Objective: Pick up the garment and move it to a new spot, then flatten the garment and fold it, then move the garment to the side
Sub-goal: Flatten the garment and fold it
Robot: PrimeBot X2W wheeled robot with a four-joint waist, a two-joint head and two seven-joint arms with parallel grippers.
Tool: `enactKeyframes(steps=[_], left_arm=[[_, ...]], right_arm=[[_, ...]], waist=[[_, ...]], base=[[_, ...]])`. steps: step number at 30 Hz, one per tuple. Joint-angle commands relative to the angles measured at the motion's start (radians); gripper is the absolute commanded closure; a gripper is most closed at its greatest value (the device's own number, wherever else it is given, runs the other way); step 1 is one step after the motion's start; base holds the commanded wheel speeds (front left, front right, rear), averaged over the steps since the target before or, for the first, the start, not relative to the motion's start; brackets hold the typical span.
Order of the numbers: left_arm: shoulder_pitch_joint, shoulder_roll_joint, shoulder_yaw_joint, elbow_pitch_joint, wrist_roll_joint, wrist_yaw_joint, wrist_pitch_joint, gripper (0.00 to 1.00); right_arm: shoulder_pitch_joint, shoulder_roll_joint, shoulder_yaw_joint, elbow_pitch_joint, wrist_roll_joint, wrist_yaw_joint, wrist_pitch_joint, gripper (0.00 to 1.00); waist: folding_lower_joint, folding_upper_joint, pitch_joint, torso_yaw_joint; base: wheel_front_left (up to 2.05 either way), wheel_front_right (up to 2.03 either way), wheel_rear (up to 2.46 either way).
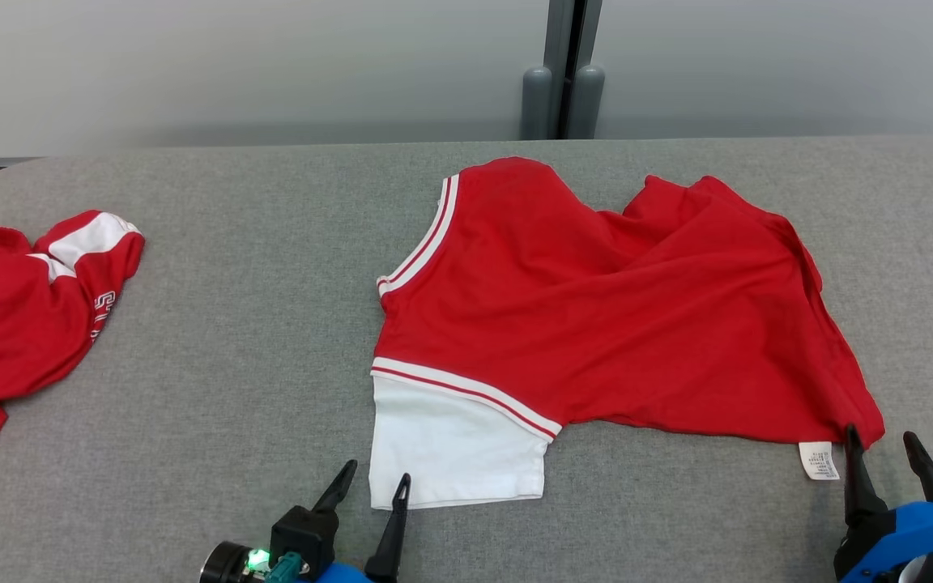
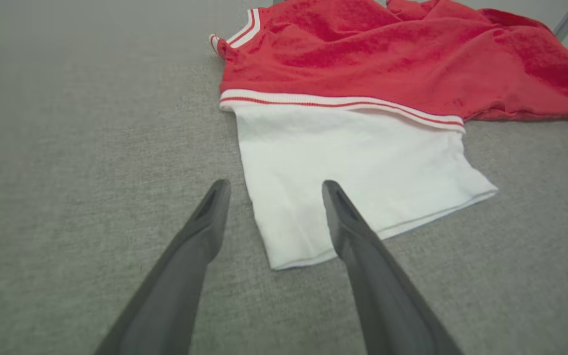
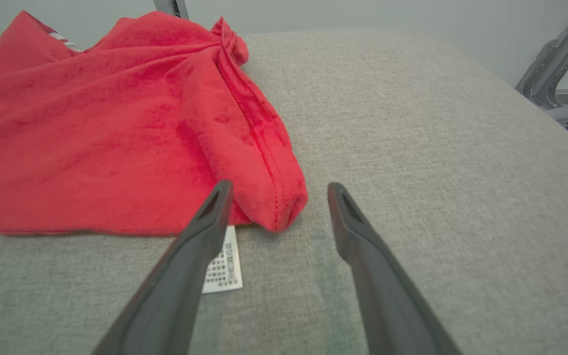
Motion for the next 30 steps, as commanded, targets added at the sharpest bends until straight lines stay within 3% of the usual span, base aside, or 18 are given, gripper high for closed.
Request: enactKeyframes(steps=[1,16,17,18,19,25,30], left_arm=[[-0.019,0.001,-0.011,0.022,-0.006,-0.007,-0.005,0.0],[-0.081,-0.003,-0.154,0.167,-0.076,-0.007,0.002,0.0],[-0.088,-0.002,-0.166,0.173,-0.086,-0.007,0.002,0.04],[-0.094,-0.003,-0.174,0.175,-0.094,-0.007,0.002,0.54],[-0.101,-0.003,-0.176,0.173,-0.104,-0.007,0.002,0.97],[-0.108,-0.001,-0.144,0.12,-0.145,-0.006,-0.002,1.0],[-0.1,0.02,-0.074,0.017,-0.157,-0.006,-0.003,1.0]], right_arm=[[-0.03,-0.011,0.001,0.037,0.005,0.001,-0.018,0.0],[-0.167,-0.045,0.053,0.29,0.046,0.001,-0.086,0.0],[-0.172,-0.046,0.06,0.299,0.052,0.001,-0.089,0.6],[-0.176,-0.048,0.066,0.305,0.059,0.001,-0.093,0.94],[-0.179,-0.05,0.073,0.311,0.064,0.001,-0.097,1.0],[-0.162,-0.045,0.1,0.279,0.114,0.001,-0.109,1.0],[-0.109,-0.043,0.151,0.164,0.154,0.001,-0.111,1.0]], waist=[[0.0,-0.0001,0.006,0.001],[0.0,-0.0001,0.033,0.005],[0.0,-0.0001,0.033,0.005],[0.0,-0.0001,0.032,0.003],[0.0,-0.0001,0.031,0.002],[0.0,-0.0001,0.011,0.001],[0.0,-0.0001,-0.015,-0.001]], base=[[0.0,0.0,0.0],[0.0,0.0,0.0],[0.0,0.0,0.0],[0.0,0.0,0.0],[0.0,0.0,0.0],[0.0,0.0,0.0],[0.0,0.0,0.0]])
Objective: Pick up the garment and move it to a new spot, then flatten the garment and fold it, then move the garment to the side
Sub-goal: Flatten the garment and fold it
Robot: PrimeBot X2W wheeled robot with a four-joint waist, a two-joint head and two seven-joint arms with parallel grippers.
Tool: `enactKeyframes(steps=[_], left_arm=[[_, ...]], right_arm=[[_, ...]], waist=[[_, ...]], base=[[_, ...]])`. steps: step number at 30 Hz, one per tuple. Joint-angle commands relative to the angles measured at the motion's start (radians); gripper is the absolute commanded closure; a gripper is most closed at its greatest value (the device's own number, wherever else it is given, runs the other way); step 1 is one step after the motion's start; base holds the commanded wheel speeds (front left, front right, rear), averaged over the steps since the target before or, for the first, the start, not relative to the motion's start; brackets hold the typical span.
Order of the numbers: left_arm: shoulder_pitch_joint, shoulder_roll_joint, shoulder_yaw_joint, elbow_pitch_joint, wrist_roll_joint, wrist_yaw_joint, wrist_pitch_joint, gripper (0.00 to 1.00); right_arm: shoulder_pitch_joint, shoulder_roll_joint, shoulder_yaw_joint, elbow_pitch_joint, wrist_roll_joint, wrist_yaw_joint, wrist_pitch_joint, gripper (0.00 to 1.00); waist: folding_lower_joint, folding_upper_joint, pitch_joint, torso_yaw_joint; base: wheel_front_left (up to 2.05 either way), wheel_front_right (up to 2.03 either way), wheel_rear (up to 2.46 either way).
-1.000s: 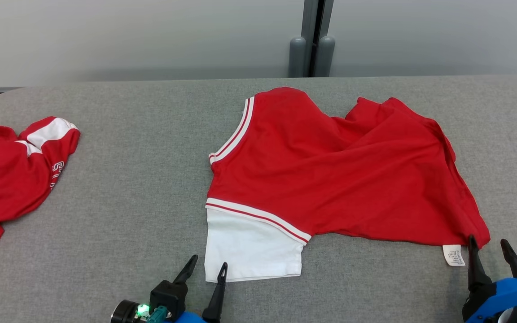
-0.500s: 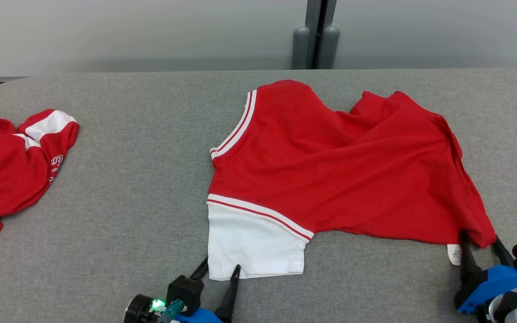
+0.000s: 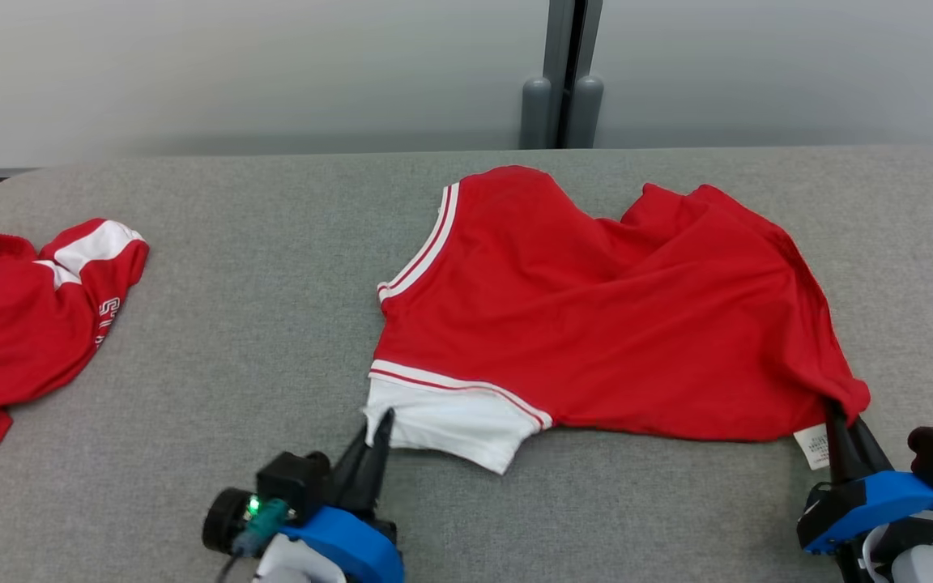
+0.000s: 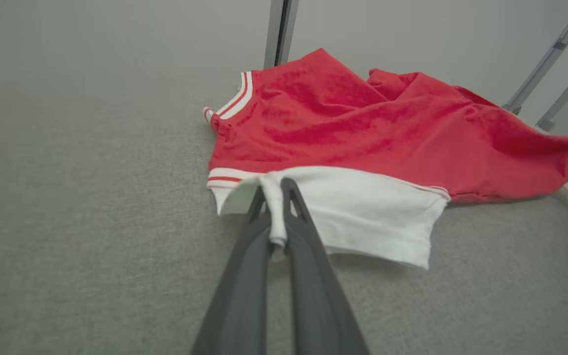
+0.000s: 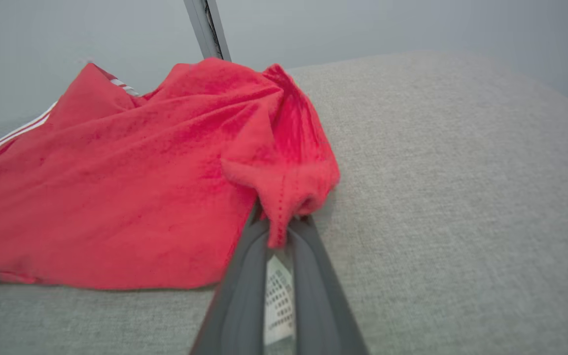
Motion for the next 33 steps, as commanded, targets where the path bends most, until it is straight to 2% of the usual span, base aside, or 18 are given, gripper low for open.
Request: enactKeyframes(steps=[1,4,9,13,17,25,33], left_arm=[[-0.002,0.016,0.038,-0.053,-0.011,0.001,0.0,1.0],[-0.012,0.022,0.071,-0.102,-0.018,0.001,-0.001,1.0],[-0.102,0.066,0.132,-0.183,-0.038,0.0,-0.001,1.0],[-0.264,0.113,0.144,-0.197,-0.045,-0.001,0.021,1.0],[-0.481,0.162,0.15,-0.188,-0.048,-0.001,0.056,1.0],[-0.974,0.209,0.112,-0.069,-0.063,-0.001,0.077,1.0],[-1.366,0.205,0.058,0.125,-0.077,-0.001,0.032,1.0]], right_arm=[[0.024,-0.003,0.022,-0.066,0.014,0.001,-0.004,1.0],[0.033,-0.01,0.043,-0.126,0.023,0.001,-0.005,1.0],[-0.034,-0.041,0.091,-0.262,0.034,0.001,0.034,1.0],[-0.153,-0.07,0.118,-0.312,0.038,0.001,0.089,1.0],[-0.351,-0.081,0.145,-0.311,0.032,0.001,0.142,1.0],[-0.822,-0.059,0.128,-0.17,0.072,0.001,0.224,1.0],[-1.207,-0.054,0.053,0.077,0.086,0.001,0.191,1.0]], waist=[[0.0,-0.0001,-0.01,-0.007],[0.0,-0.0001,-0.014,-0.012],[0.0,-0.0001,-0.005,-0.023],[0.0,-0.0001,0.033,-0.023],[0.0,-0.0001,0.104,-0.032],[0.0,-0.0001,0.279,-0.042],[0.0,-0.0001,0.367,-0.046]], base=[[0.0,0.0,0.0],[0.0,0.0,0.0],[0.0,0.0,0.0],[0.0,0.0,0.0],[0.0,0.0,0.0],[0.0,0.0,0.0],[0.0,0.0,0.0]])
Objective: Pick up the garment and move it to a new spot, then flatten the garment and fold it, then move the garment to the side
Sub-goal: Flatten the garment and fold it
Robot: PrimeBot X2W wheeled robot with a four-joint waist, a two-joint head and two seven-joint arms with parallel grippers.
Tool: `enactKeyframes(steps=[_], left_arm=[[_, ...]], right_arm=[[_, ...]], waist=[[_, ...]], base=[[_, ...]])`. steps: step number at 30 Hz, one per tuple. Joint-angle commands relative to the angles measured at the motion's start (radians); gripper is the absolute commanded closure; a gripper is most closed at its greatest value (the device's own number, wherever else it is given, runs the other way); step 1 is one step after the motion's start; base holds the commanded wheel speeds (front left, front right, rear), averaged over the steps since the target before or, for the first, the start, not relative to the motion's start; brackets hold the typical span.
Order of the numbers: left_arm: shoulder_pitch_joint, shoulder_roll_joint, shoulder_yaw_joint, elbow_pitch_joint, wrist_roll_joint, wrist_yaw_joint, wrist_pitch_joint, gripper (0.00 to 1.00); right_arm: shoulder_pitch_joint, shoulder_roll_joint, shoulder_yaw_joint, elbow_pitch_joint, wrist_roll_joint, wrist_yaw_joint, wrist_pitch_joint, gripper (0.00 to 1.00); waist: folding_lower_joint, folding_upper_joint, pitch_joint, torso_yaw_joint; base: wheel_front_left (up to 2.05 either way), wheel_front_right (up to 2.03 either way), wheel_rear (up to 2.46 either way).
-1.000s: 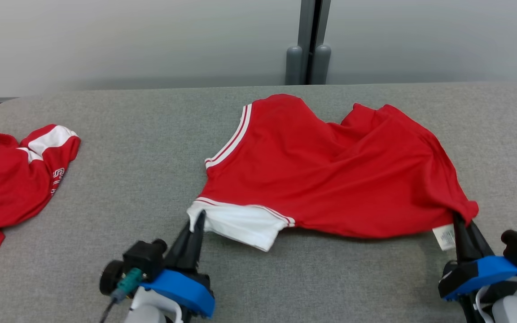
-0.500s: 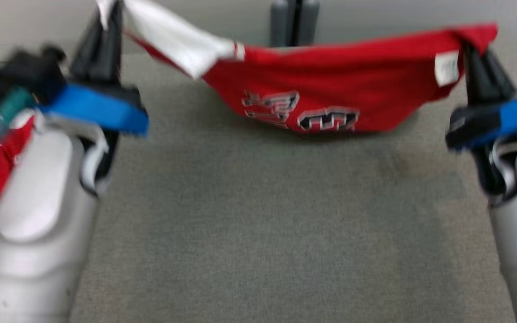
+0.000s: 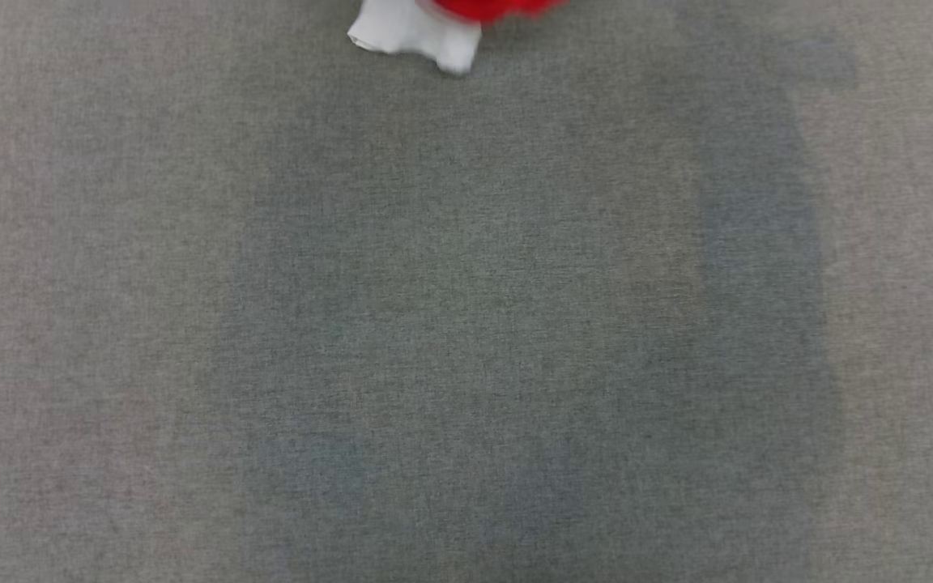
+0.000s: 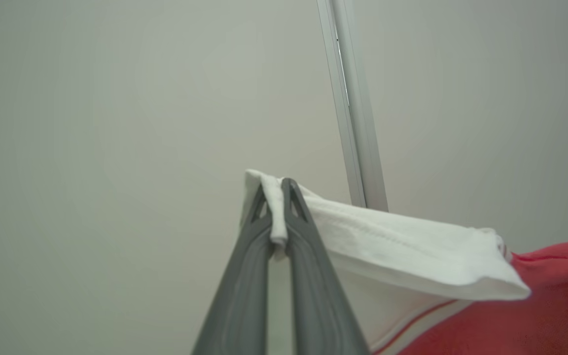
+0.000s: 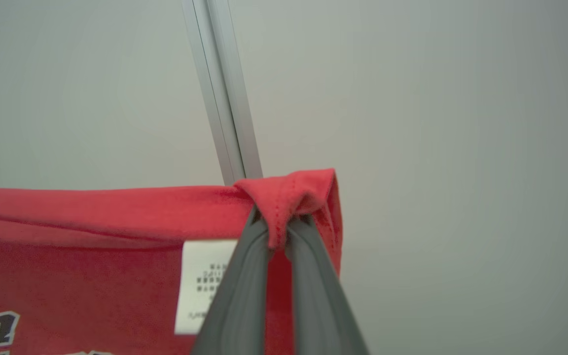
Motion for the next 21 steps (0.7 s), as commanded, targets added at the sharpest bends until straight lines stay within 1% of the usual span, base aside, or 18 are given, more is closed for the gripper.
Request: enactKeyframes(steps=[1,4,7,11,14,16,17,21], left_arm=[[-0.051,-0.008,-0.014,0.023,-0.007,-0.001,-0.014,1.0],[-0.123,-0.008,-0.04,0.06,-0.017,-0.001,-0.028,1.0],[-0.158,-0.012,-0.059,0.083,-0.036,-0.001,-0.037,1.0],[-0.127,-0.015,-0.08,0.073,-0.055,-0.001,-0.042,1.0],[-0.051,-0.017,-0.074,0.038,-0.069,-0.001,-0.042,1.0],[0.018,-0.018,-0.05,0.0,-0.077,-0.001,-0.042,1.0],[0.068,-0.02,-0.039,-0.019,-0.077,-0.001,-0.042,1.0],[0.319,-0.026,0.017,-0.132,-0.069,0.033,-0.043,1.0]], right_arm=[[-0.054,-0.002,0.0,0.037,-0.002,0.001,-0.02,1.0],[-0.129,0.0,0.02,0.093,0.004,0.001,-0.054,1.0],[-0.166,-0.006,0.043,0.14,0.015,0.001,-0.082,1.0],[-0.151,-0.016,0.087,0.192,0.041,0.001,-0.107,1.0],[-0.094,-0.019,0.124,0.226,0.061,0.001,-0.125,1.0],[-0.046,-0.023,0.152,0.234,0.077,0.001,-0.143,1.0],[-0.012,-0.023,0.168,0.232,0.089,0.001,-0.152,1.0],[0.168,-0.02,0.224,0.202,0.144,0.001,-0.18,1.0]], waist=[[-0.0003,-0.0001,0.015,0.011],[-0.0003,-0.0001,0.023,0.017],[-0.0003,-0.0001,0.026,0.026],[-0.0003,-0.0001,0.028,0.038],[-0.0003,-0.0001,0.021,0.041],[-0.0003,-0.0001,0.011,0.042],[-0.0003,-0.0001,0.003,0.041],[-0.0003,-0.0001,-0.041,0.03]], base=[[0.0,0.0,0.0],[0.0,0.0,0.0],[0.0,0.0,0.0],[0.0,0.0,0.0],[0.0,0.0,0.0],[0.0,0.0,0.0],[0.0,0.0,0.0],[0.0,0.0,0.0]])
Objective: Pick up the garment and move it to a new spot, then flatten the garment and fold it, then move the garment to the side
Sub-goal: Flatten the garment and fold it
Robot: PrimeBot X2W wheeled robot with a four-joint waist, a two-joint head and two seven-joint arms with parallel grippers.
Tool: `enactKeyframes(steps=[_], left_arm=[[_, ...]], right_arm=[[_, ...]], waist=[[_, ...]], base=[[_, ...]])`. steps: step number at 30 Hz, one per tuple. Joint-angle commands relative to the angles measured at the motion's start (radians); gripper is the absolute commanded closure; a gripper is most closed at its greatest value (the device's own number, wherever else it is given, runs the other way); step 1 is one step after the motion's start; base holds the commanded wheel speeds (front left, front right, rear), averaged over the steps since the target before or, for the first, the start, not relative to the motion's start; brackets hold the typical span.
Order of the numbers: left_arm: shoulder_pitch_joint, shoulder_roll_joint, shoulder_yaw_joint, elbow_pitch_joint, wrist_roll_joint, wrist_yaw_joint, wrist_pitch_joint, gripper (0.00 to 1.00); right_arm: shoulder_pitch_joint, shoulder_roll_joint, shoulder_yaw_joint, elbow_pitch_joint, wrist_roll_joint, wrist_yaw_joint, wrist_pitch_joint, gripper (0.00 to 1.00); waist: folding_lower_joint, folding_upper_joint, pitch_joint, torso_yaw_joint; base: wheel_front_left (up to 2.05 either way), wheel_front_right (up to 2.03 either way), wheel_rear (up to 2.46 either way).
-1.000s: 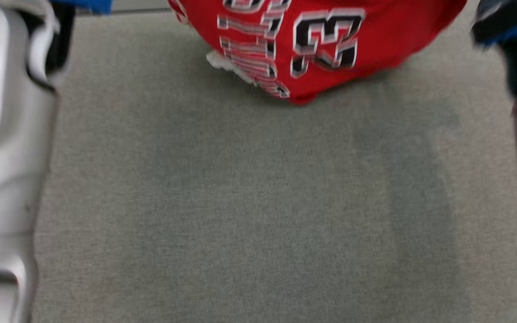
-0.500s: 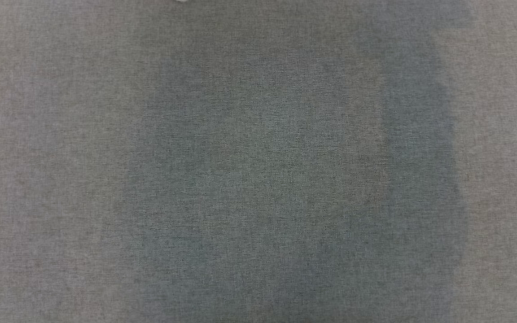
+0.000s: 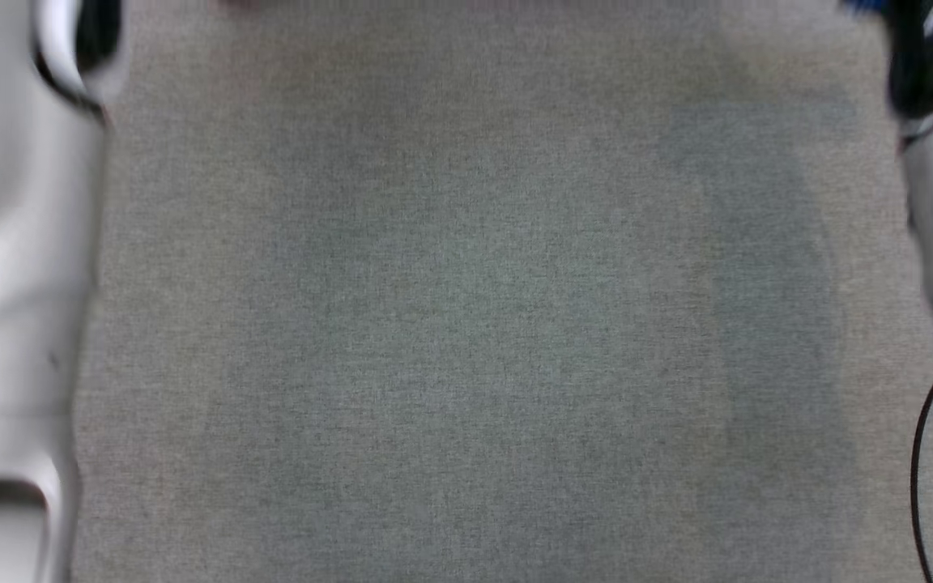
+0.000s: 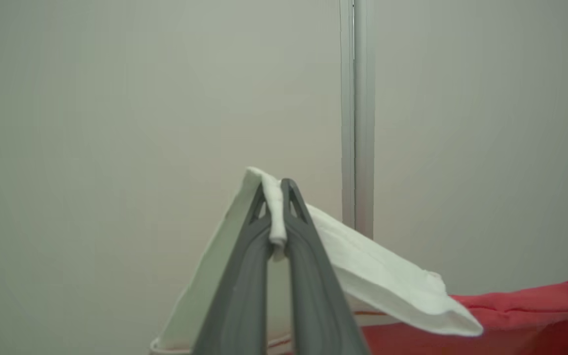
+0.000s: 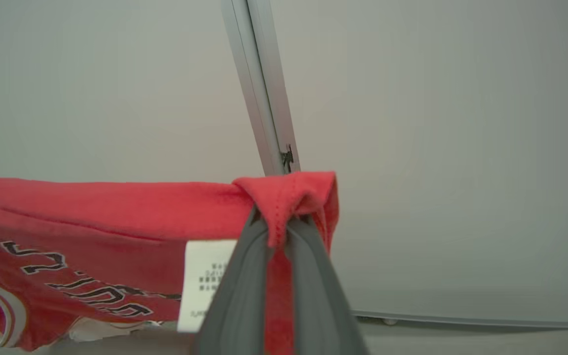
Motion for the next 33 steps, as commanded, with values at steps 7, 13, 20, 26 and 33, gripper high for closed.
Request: enactKeyframes(steps=[7,13,20,26,33], left_arm=[[0.541,0.002,0.083,-0.218,0.016,0.071,-0.005,1.0],[0.906,-0.029,0.091,-0.36,0.013,0.103,-0.005,1.0],[1.163,-0.045,0.063,-0.425,0.014,0.123,-0.005,1.0],[1.333,-0.043,0.049,-0.473,0.002,0.144,-0.002,1.0],[1.476,-0.04,0.024,-0.544,0.0,0.178,0.019,1.0]], right_arm=[[0.401,-0.006,0.079,-0.113,0.114,0.001,-0.026,1.0],[0.692,-0.033,0.102,-0.219,0.185,0.001,-0.029,1.0],[0.935,-0.051,0.076,-0.307,0.222,0.001,-0.006,1.0],[1.147,-0.053,0.017,-0.425,0.201,0.0,0.041,1.0],[1.36,-0.016,-0.094,-0.63,0.129,0.0,0.155,1.0]], waist=[[0.0,0.0,-0.11,-0.024],[0.0,0.0,-0.196,-0.015],[0.0,0.0,-0.28,-0.002],[0.0,0.0,-0.348,0.003],[0.0,0.0,-0.38,0.006]], base=[[0.0,0.0,0.0],[0.0,0.0,0.0],[0.0,0.0,0.0],[0.0,0.0,0.0],[0.0,0.0,0.0]])
